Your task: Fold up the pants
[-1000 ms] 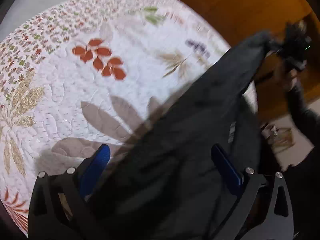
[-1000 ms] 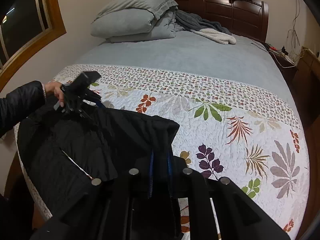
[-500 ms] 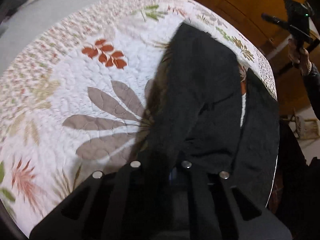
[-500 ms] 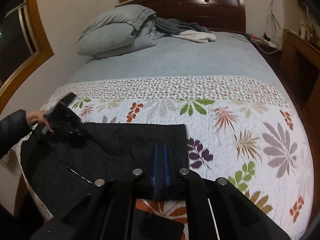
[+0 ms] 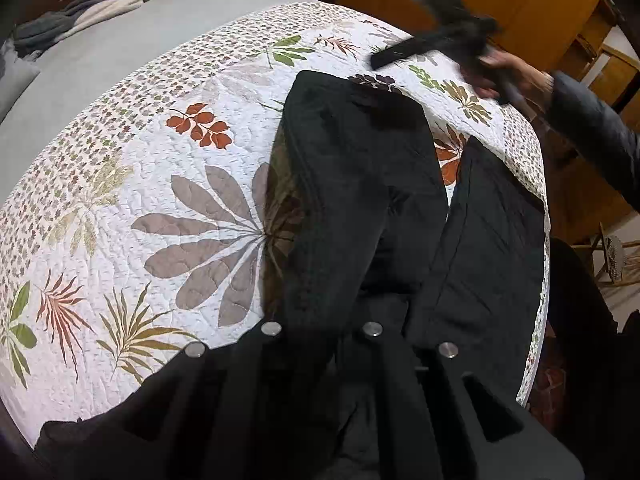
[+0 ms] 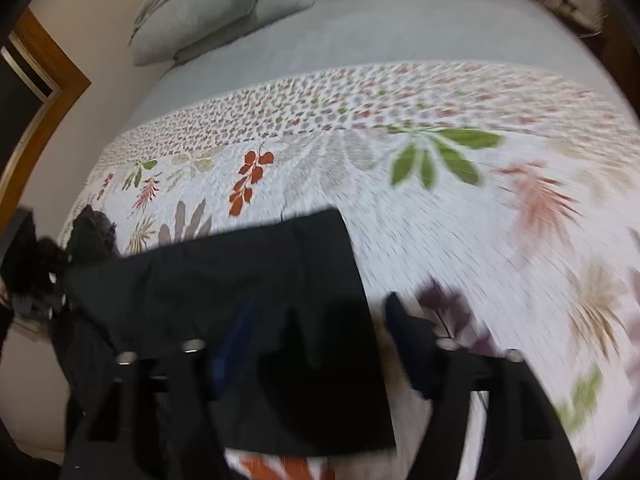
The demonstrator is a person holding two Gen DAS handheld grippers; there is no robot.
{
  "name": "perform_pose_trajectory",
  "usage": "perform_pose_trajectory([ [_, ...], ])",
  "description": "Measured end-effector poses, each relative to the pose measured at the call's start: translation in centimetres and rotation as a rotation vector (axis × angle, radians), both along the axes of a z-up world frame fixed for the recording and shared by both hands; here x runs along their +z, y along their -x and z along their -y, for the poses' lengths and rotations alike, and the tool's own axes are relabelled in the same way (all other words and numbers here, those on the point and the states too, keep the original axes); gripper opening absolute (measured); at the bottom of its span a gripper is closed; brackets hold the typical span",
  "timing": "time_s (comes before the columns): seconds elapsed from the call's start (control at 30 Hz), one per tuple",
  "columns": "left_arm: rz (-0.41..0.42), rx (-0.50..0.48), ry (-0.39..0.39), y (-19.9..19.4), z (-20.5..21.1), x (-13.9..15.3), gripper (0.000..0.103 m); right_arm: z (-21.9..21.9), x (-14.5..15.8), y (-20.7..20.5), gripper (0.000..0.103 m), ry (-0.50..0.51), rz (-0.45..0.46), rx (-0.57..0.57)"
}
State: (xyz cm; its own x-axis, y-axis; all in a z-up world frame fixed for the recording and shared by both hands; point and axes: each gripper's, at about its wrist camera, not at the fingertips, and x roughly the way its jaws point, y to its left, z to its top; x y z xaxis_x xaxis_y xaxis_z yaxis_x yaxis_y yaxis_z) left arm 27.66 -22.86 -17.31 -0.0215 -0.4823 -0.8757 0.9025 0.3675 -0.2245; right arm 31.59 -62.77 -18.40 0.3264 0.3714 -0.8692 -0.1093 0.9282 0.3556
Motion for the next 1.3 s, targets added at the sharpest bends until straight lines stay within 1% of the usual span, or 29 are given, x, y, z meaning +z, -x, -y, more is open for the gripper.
perform_pose_trajectory([
  [0.03, -0.001, -0.002, -0.004, -0.1, -0.1, -0.1, 0.008, 0.0, -0.6, -1.0, 0.086, -0.024, -0.009, 0.002],
  [0.07, -0.007, -0.001, -0.007, -0.3, 0.0, -0.3, 0.008, -0.2, -1.4, -2.2, 0.088, -0.074, -0.024, 0.021],
  [0.13, -0.022, 0.004, -0.011, -0.6, 0.0, -0.4, 0.008, -0.8, -2.9, -3.8, 0.088, -0.125, -0.05, 0.037],
  [0.17, -0.025, 0.003, -0.015, -0.7, 0.0, -0.6, 0.008, -1.1, -3.7, -4.4, 0.088, -0.13, -0.069, 0.049],
  [0.2, -0.024, -0.001, -0.017, -0.7, 0.0, -0.7, 0.009, -1.5, -4.5, -4.9, 0.081, -0.11, -0.088, 0.054],
  [0.23, -0.023, -0.003, -0.019, -0.7, 0.1, -0.7, 0.01, -1.9, -5.4, -5.1, 0.075, -0.067, -0.107, 0.063],
  [0.27, -0.023, -0.001, -0.025, -0.7, 0.1, -0.9, 0.011, -2.3, -6.0, -5.0, 0.06, -0.009, -0.104, 0.07],
  [0.3, -0.024, 0.005, -0.031, -0.7, 0.1, -1.0, 0.013, -2.5, -6.1, -4.8, 0.036, 0.038, -0.083, 0.078],
  [0.33, -0.027, 0.009, -0.035, -0.8, 0.2, -1.2, 0.014, -2.5, -5.7, -4.4, 0.028, 0.034, -0.055, 0.086],
  [0.37, -0.028, 0.013, -0.039, -0.7, 0.3, -1.2, 0.015, -2.2, -5.1, -3.9, 0.017, 0.005, -0.033, 0.079],
  [0.4, -0.024, 0.018, -0.04, -0.7, 0.3, -1.2, 0.015, -2.1, -4.5, -3.4, 0.013, 0.0, -0.013, 0.081],
  [0.47, -0.016, 0.034, -0.038, -0.5, 0.4, -1.0, 0.015, -2.4, -3.3, -2.2, 0.011, 0.048, 0.032, 0.101],
  [0.53, -0.011, 0.056, -0.023, -0.2, 0.1, -0.4, 0.015, -2.4, -1.3, -0.7, 0.01, 0.064, 0.086, 0.109],
  [0.63, 0.016, 0.076, -0.013, 1.3, -0.7, 0.8, 0.015, -1.5, 3.1, 3.0, 0.01, 0.054, 0.217, 0.078],
  [0.7, 0.048, 0.089, 0.005, 3.2, -1.3, 2.3, 0.015, -0.8, 6.6, 6.8, 0.01, 0.028, 0.322, 0.057],
  [0.77, 0.055, 0.117, 0.036, 4.9, -1.9, 3.7, 0.015, -0.9, 9.1, 9.9, 0.01, 0.04, 0.384, 0.058],
  [0.8, 0.059, 0.131, 0.041, 5.7, -2.2, 4.2, 0.015, -1.2, 10.5, 12.3, 0.01, 0.059, 0.427, 0.064],
  [0.87, 0.103, 0.126, 0.041, 8.7, -2.5, 5.3, 0.015, -1.5, 12.2, 15.7, 0.01, 0.076, 0.47, 0.059],
  [0.9, 0.125, 0.114, 0.034, 10.5, -2.6, 5.6, 0.015, -1.7, 12.7, 17.4, 0.01, 0.081, 0.488, 0.057],
  [0.97, 0.138, 0.106, 0.03, 13.6, -2.7, 5.8, 0.015, -2.0, 13.2, 20.3, 0.01, 0.082, 0.505, 0.045],
  [1.03, 0.149, 0.112, 0.029, 16.5, -3.0, 5.7, 0.017, -2.4, 13.0, 23.1, 0.01, 0.077, 0.509, 0.026],
  [1.1, 0.146, 0.151, 0.038, 19.6, -3.3, 5.2, 0.026, -2.8, 12.6, 25.5, 0.01, 0.075, 0.498, 0.01],
  [1.17, 0.161, 0.189, 0.044, 22.0, -3.4, 4.5, 0.03, -3.1, 11.7, 27.5, 0.01, 0.082, 0.482, -0.005],
  [1.23, 0.143, 0.243, 0.067, 24.1, -3.6, 3.5, 0.04, -3.2, 10.4, 29.5, 0.011, 0.072, 0.448, -0.026],
  [1.27, 0.141, 0.27, 0.068, 25.1, -3.7, 2.7, 0.042, -3.3, 9.6, 30.5, 0.014, 0.064, 0.43, -0.04],
  [1.3, 0.141, 0.287, 0.057, 26.0, -3.7, 1.7, 0.046, -3.4, 8.9, 31.4, 0.019, 0.052, 0.412, -0.053],
])
